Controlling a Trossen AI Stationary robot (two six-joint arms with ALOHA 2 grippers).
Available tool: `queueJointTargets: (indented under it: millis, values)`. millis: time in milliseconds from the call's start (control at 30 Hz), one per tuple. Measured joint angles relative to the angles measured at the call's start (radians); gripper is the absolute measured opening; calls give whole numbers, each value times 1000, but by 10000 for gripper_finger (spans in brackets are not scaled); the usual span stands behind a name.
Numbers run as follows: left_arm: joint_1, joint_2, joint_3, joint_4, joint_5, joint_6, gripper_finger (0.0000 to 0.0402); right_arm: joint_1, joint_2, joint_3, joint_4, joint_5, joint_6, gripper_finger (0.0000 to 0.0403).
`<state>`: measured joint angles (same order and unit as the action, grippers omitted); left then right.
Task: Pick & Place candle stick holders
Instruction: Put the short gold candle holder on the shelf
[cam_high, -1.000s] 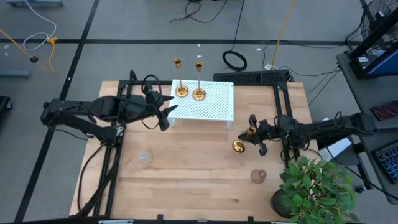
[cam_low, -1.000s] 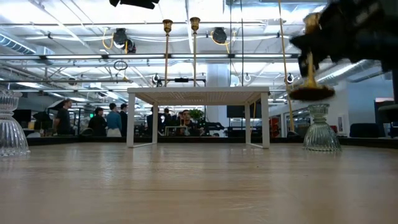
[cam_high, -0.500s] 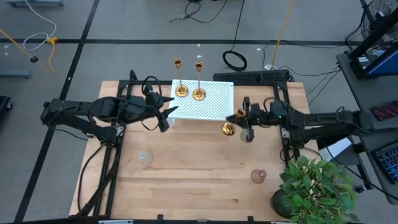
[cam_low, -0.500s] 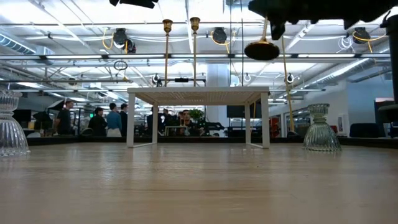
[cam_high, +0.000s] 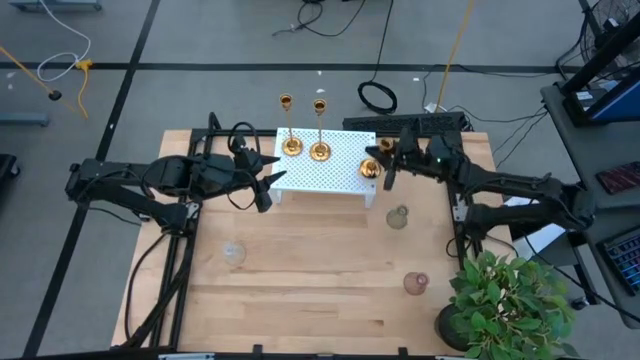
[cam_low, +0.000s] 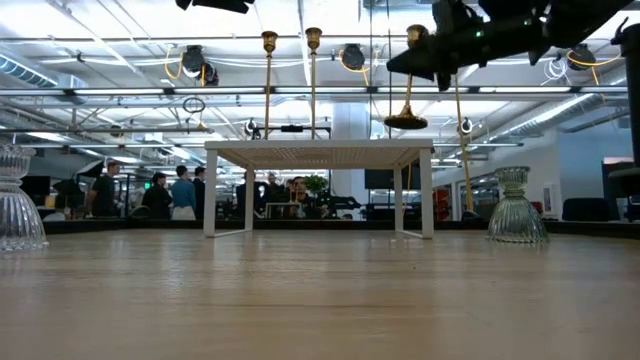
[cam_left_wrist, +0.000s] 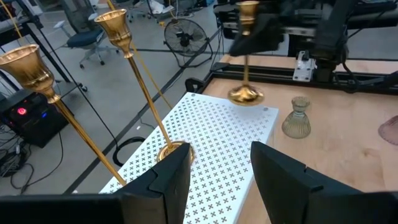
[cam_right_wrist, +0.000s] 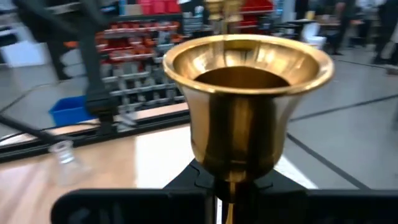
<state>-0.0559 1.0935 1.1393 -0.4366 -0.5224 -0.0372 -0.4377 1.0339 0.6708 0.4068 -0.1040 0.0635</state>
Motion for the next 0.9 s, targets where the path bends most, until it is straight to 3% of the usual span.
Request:
queueJointTargets:
  millis: [267, 667, 900]
  values:
    - [0, 0, 0, 21, 0, -6, 172, -113, 39, 2, 0, 0, 0, 10]
    - [0, 0, 0, 50, 0, -25, 172, -135, 138, 2, 174, -1, -4, 10]
    - [0, 0, 0, 50, 0, -24, 172, -165, 223, 69, 168, -2, 1, 10]
